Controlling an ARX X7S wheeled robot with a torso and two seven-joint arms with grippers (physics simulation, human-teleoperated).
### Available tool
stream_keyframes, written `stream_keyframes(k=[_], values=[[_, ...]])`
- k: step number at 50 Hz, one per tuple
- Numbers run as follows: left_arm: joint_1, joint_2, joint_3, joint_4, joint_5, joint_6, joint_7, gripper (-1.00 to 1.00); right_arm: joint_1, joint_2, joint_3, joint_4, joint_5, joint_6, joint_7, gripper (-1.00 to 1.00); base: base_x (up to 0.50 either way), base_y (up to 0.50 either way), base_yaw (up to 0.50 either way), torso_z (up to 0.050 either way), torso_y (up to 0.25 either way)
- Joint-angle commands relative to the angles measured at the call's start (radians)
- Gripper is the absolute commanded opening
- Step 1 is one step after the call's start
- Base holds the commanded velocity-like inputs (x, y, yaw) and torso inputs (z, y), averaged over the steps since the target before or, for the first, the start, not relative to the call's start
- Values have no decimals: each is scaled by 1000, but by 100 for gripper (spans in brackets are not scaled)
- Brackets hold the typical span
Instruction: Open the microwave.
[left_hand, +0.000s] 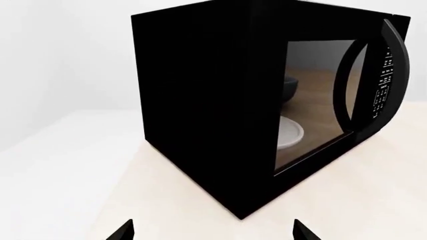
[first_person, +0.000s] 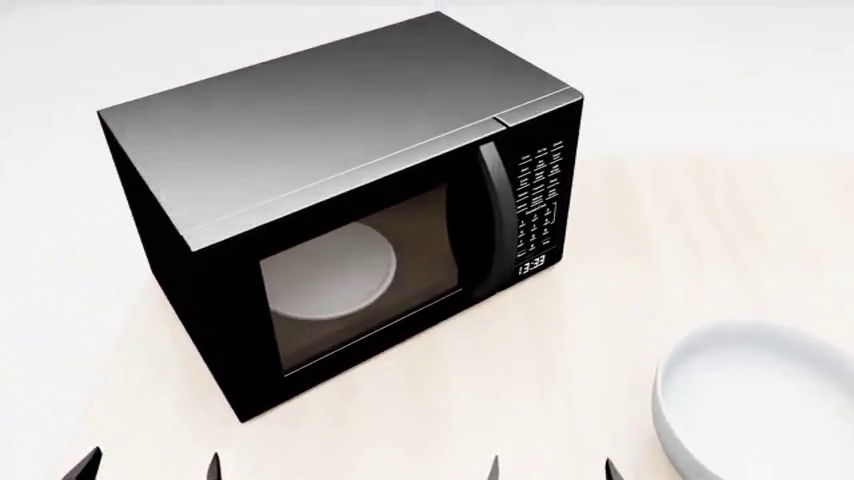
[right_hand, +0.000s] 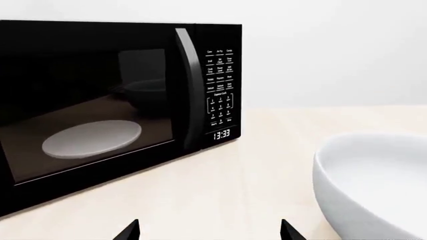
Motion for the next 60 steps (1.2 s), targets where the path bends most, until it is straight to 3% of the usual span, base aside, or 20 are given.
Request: stream_keyframes(k=[1, 22, 54, 60], values=[[-1, -6, 6, 1, -6, 3, -6, 100, 1, 4, -8, 2, 5, 0, 7, 100, 0, 0, 0, 0, 0], [-1, -15, 20, 1, -6, 12, -19, 100, 0, 15, -19, -6, 14, -2, 18, 100, 0, 0, 0, 0, 0], [2, -29, 31, 2, -34, 34, -22, 100, 2, 27, -38, -6, 26, -7, 31, 100, 0, 0, 0, 6, -180], [-2, -30, 35, -2, -30, 29, -30, 100, -9, 42, -35, -98, 38, 39, 51, 100, 0, 0, 0, 0, 0]])
